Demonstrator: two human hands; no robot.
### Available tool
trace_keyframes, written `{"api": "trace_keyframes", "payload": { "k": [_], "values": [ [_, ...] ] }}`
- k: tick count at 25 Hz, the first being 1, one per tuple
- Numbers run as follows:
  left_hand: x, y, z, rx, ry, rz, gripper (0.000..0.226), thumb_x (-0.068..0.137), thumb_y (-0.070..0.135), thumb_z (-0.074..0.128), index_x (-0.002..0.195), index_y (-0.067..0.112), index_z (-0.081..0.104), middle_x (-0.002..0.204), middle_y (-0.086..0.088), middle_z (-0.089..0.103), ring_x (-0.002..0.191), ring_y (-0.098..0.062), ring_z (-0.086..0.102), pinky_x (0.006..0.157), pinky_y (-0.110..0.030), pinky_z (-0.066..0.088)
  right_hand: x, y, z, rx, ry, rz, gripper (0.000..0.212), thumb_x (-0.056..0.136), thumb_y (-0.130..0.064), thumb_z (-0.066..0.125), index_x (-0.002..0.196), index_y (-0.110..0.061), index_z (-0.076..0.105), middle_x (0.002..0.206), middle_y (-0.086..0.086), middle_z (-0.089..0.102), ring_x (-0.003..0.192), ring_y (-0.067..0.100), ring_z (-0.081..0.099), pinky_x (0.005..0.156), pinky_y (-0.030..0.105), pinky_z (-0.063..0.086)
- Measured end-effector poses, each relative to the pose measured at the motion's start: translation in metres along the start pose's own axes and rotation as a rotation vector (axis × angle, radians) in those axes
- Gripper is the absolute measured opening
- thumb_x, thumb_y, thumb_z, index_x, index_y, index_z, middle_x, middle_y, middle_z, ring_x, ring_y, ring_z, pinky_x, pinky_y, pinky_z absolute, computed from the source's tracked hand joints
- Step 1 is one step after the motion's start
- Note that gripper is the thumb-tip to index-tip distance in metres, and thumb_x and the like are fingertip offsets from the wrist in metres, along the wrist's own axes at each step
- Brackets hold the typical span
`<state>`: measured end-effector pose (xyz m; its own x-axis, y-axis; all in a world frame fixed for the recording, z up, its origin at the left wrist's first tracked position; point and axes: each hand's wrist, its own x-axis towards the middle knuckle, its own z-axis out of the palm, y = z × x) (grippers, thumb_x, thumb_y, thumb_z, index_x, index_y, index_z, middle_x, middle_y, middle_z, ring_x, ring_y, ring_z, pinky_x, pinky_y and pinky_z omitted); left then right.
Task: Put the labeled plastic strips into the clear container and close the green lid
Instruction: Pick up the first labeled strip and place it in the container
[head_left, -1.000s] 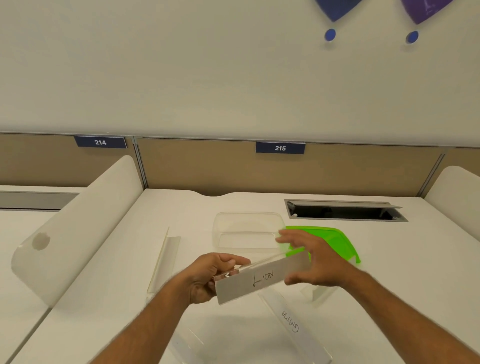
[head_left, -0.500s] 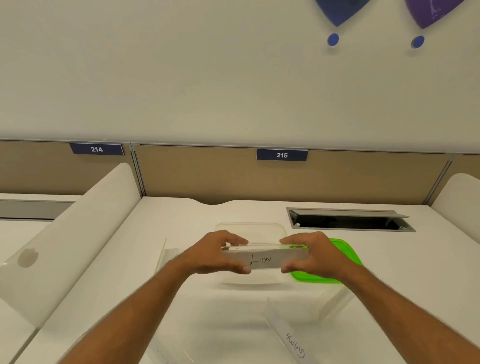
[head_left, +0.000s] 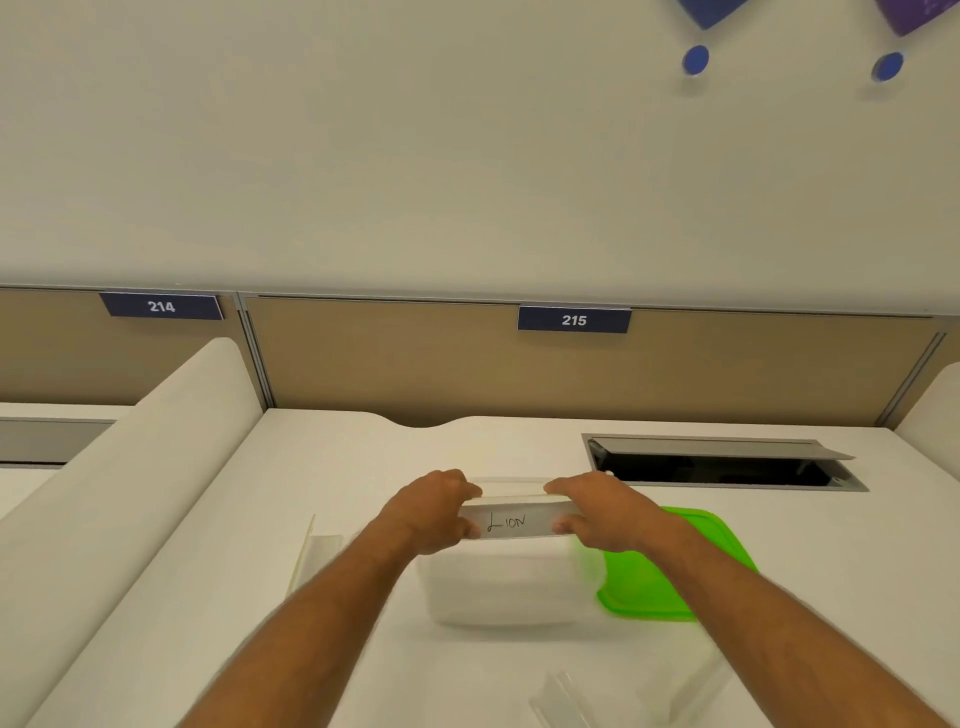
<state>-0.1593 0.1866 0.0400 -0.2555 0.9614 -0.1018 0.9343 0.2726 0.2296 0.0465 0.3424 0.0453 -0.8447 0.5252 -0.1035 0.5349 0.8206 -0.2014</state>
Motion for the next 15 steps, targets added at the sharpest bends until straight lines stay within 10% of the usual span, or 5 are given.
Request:
{"api": "trace_keyframes", "payload": {
  "k": [15],
  "values": [
    [0.049,-0.003,0.05,0.357,-0.199,-0.093,0.034,0.088,0.022,0.068,0.117,0.009,0.058,0.117,-0.011,0.061,0.107,-0.032,0.061,0.08,-0.039,0.049,0.062,-0.001,0.059,-0.258,-0.237,0.007,0.034,0.086,-0.032,0.069,0.111,-0.011,0.058,0.12,0.015,0.058,0.11,0.033,0.057,0.085,0.039,0.047]
  ]
}}
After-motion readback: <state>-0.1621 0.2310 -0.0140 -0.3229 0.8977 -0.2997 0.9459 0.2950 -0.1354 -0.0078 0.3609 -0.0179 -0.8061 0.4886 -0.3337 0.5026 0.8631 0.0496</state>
